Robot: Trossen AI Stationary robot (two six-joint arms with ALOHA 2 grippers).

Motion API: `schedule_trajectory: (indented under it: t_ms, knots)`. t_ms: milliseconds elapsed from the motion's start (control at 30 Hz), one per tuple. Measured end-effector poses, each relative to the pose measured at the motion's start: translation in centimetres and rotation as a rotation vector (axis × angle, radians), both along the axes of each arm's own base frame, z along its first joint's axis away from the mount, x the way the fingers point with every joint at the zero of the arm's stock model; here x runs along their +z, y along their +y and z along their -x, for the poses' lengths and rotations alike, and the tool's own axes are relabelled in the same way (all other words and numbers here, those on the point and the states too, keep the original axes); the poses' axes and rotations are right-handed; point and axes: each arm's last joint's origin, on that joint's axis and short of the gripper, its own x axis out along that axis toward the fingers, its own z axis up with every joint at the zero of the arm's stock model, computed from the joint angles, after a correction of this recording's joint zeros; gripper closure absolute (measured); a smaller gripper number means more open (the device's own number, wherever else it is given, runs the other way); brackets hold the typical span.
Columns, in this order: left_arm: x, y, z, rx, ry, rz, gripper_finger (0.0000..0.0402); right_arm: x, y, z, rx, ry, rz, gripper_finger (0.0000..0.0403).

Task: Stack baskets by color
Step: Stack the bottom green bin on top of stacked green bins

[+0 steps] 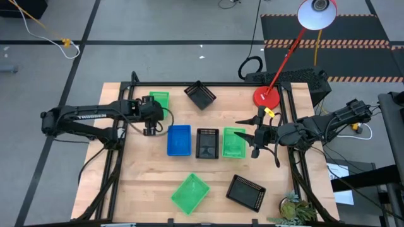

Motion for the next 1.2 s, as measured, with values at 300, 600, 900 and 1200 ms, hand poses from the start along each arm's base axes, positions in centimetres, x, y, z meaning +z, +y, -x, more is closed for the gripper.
schedule_trajectory:
  t_ms: [300, 600, 900, 1200]
  knots:
    - [-2.9, 1.7, 1.1, 0.016, 0.024, 0.017, 0.0202, 0.0, 0.0, 0.0, 0.000, 0.000, 0.000, 0.0232]
    - [-4.8, 2.3, 1.8, 0.043, 0.036, 0.044, 0.0202, 0.0, 0.0, 0.0, 0.000, 0.000, 0.000, 0.0232]
    - [-5.3, 3.1, 2.0, 0.085, 0.059, 0.063, 0.0209, 0.0, 0.0, 0.0, 0.000, 0.000, 0.000, 0.0232]
    - [-7.1, 3.8, 1.0, 0.078, 0.116, 0.101, 0.0288, 0.0, 0.0, 0.0, 0.000, 0.000, 0.000, 0.0232]
